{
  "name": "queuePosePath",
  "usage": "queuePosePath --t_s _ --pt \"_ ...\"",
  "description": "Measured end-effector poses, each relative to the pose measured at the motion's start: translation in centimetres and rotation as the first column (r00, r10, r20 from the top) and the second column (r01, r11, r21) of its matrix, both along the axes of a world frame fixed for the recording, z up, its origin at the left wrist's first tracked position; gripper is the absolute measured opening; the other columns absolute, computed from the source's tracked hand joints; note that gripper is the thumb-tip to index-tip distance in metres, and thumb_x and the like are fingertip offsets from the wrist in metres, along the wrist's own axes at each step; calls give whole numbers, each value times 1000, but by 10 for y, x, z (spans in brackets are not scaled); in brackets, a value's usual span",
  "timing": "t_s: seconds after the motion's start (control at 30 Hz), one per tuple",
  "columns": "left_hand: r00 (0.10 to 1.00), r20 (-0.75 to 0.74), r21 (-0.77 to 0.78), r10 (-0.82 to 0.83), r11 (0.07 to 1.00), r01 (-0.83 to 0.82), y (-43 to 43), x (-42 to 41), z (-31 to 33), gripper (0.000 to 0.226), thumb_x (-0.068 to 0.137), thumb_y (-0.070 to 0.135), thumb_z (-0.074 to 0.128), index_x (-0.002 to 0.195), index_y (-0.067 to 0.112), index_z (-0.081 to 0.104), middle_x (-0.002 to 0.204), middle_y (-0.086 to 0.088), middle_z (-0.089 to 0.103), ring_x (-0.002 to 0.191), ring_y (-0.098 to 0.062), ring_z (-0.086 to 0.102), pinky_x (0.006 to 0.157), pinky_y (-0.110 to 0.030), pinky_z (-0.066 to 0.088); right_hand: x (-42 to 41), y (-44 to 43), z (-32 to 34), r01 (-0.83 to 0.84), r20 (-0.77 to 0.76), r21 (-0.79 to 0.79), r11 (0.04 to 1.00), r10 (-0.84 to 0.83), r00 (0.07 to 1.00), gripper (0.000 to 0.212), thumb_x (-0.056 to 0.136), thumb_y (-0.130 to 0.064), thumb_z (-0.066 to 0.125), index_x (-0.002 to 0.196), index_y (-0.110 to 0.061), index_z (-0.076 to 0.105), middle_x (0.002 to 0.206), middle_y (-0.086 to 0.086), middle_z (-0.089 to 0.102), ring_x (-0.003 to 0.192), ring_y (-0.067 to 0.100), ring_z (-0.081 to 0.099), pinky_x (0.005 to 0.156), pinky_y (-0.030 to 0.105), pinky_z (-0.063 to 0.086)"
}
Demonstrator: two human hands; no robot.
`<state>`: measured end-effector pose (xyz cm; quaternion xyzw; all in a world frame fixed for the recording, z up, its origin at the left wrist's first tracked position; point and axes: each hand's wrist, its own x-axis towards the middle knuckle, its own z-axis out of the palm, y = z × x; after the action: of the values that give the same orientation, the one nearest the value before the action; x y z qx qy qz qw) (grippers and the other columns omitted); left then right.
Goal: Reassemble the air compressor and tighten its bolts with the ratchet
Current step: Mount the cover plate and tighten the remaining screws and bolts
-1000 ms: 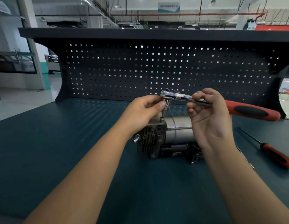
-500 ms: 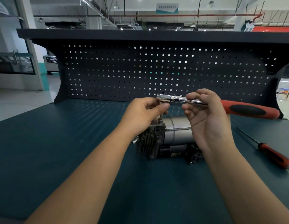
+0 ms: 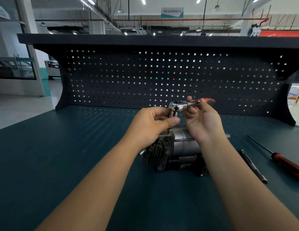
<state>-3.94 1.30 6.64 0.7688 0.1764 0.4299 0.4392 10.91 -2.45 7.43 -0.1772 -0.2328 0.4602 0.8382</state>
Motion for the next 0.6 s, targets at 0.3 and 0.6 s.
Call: queuePosePath --t_s 0.3,0.6 --pt "998 -54 69 -13 997 17 -1 -3 0 9 89 29 61 85 28 69 87 14 74 87 4 66 71 -7 46 -5 0 -1 84 74 -12 996 -83 994 23 104 -14 37 86 -7 49 61 1 66 39 4 43 40 16 37" --pt "997 -76 54 -8 998 12 0 -2 2 14 90 26 61 79 29 69 80 17 73 82 2 67 67 -7 47 -13 -37 -11 363 137 110 925 -376 916 19 102 -14 43 118 -7 39 82 6 74 53 9 59 53 19 48"
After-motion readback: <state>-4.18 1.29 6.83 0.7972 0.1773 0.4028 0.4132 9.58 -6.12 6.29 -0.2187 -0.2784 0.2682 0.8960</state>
